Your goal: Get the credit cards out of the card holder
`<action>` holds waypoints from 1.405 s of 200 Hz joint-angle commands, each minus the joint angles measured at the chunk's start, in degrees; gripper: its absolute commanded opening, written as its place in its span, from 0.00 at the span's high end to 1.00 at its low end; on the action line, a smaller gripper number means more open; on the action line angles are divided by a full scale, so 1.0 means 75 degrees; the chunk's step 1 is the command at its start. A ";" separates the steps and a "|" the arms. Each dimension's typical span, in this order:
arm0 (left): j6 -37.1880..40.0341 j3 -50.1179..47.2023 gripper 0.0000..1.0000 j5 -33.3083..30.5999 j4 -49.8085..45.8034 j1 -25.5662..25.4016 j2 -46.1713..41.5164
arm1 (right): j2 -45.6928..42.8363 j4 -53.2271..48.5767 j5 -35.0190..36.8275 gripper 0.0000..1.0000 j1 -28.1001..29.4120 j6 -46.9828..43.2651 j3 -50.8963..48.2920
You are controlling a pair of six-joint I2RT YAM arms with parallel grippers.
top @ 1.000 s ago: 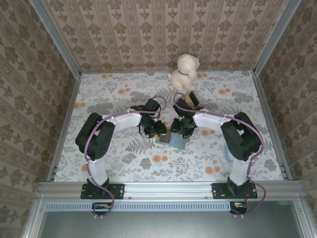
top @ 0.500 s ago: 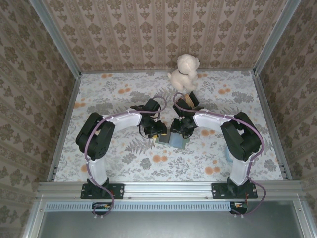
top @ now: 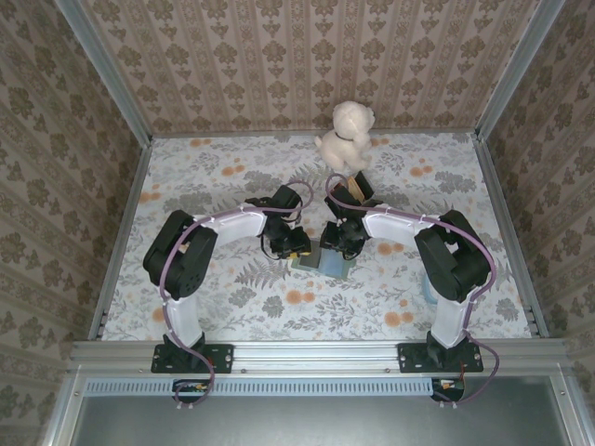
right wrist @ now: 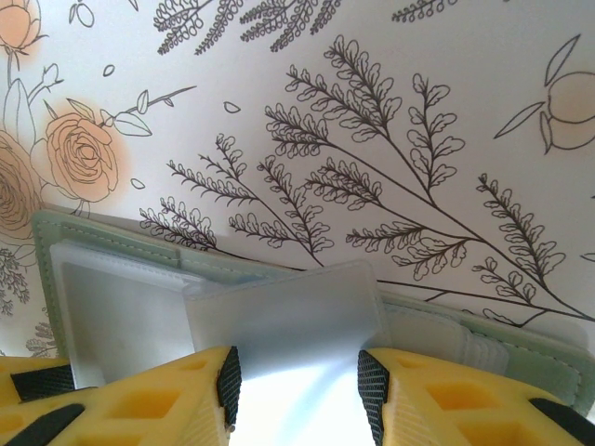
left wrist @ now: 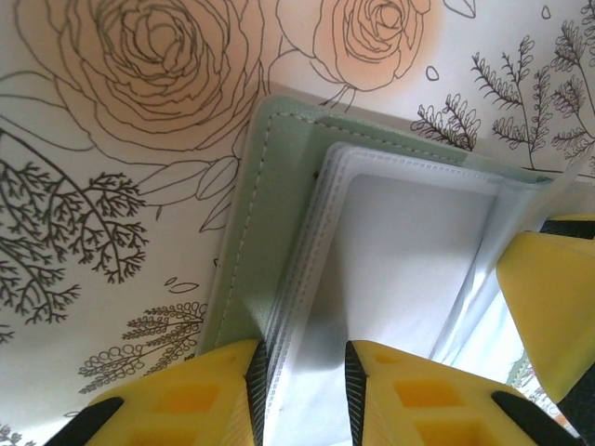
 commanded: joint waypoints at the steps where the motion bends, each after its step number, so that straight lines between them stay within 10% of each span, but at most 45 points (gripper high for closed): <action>1: 0.0259 0.0185 0.70 0.0283 -0.0070 -0.0038 -0.0381 | 0.0404 -0.0031 0.0148 0.55 -0.0034 0.0132 -0.0385; 190: 0.0354 -0.0156 0.87 0.1064 0.0549 -0.0040 -0.0550 | 0.0087 0.0332 -0.0446 0.56 -0.0099 -0.0140 -0.0402; 281: 0.0182 -0.0310 1.00 -0.1313 -0.1388 0.0093 -0.1958 | -0.1086 0.0374 -0.1549 0.53 -0.0199 -0.0626 0.0063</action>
